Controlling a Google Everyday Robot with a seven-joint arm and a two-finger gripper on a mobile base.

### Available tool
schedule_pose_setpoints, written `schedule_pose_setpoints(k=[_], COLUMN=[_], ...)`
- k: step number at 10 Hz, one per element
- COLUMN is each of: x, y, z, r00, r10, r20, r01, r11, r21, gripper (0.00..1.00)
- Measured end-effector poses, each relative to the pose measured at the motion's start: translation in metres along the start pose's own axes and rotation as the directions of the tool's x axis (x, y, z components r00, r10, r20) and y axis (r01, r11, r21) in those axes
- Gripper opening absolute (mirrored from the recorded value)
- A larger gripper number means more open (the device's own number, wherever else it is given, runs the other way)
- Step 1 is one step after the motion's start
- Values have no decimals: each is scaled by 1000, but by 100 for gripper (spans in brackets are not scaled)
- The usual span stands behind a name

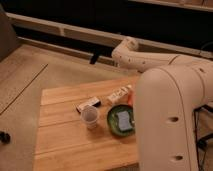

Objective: Stand the bottle upright

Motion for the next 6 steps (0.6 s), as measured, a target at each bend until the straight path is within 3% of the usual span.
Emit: schedule_pose_setpoints(k=[2, 4, 5, 6], x=[10, 20, 25, 30], y=[-6, -3, 2, 5], z=[21, 33, 38, 41], r00=[998, 989, 973, 965], r10=[38, 117, 180, 199], r20=[-40, -95, -142, -172], r01=[-39, -125, -199, -228], r11=[999, 989, 970, 959], r21=[-12, -76, -138, -171], gripper=[65, 65, 65, 65])
